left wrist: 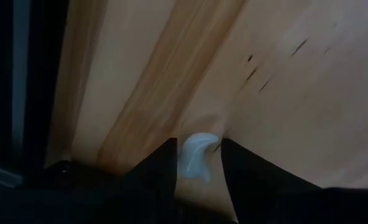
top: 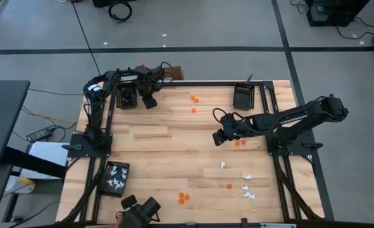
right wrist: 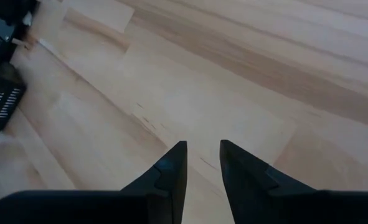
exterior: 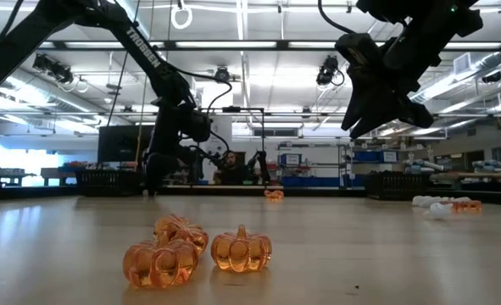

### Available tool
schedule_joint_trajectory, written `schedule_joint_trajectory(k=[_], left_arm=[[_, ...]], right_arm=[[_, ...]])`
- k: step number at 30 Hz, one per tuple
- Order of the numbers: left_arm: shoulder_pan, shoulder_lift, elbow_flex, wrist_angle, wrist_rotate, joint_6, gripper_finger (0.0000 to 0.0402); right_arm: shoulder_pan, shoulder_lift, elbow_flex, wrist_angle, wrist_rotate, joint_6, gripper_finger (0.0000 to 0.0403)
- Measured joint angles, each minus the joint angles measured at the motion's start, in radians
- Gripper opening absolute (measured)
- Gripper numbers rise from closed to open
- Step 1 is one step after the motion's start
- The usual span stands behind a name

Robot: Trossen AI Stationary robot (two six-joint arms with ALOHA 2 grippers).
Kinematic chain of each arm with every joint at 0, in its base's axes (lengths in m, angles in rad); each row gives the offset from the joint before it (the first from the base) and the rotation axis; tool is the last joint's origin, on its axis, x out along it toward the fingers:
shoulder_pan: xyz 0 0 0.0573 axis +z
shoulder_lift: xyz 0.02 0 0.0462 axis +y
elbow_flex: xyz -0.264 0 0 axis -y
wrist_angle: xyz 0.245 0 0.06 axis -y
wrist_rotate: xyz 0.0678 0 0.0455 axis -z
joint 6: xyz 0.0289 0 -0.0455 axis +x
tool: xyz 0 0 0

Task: Sort Halloween decoration
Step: Put the white ghost toy into the bottom black basket

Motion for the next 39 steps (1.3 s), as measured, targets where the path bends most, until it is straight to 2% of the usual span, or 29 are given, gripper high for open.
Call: schedule_joint_trajectory(k=[6,11,16,21,26,29,31,35,39], left_arm=[[0.007,0.0,0.0,0.002,-0.004,-0.005,0.0091],[-0.007,0.0,0.0,-0.03,-0.017,-0.072,0.0061],[-0.053,0.0,0.0,-0.085,-0.009,-0.146,0.0058],[-0.135,-0.015,-0.002,-0.216,0.027,-0.194,0.006],[-0.264,-0.099,-0.002,-0.371,0.17,-0.262,0.006],[-0.37,-0.189,-0.002,-0.457,0.222,-0.329,0.0061],[-0.445,-0.263,-0.015,-0.459,0.251,-0.402,0.0061],[-0.605,-0.424,-0.129,-0.435,0.337,-0.564,0.0061],[-0.785,-0.586,-0.304,-0.432,0.446,-0.827,0.0061]], right_arm=[[0.0,0.0,0.0,0.0,-0.001,0.0,0.0103],[0.0,0.0,0.0,0.0,-0.002,0.0,0.0103],[0.0,0.0,0.0,0.0,-0.001,-0.021,0.0103],[-0.006,0.0,0.0,0.0,-0.001,-0.053,0.0103],[-0.009,0.0,0.0,0.0,-0.001,-0.079,0.0103],[-0.005,0.0,0.0,0.0,0.0,-0.079,0.0103],[0.006,0.0,0.0,-0.003,0.001,-0.083,0.0103],[0.029,0.0,0.0,-0.007,0.022,-0.086,0.0103],[0.051,0.0,0.0,-0.008,0.023,-0.099,0.0103]])
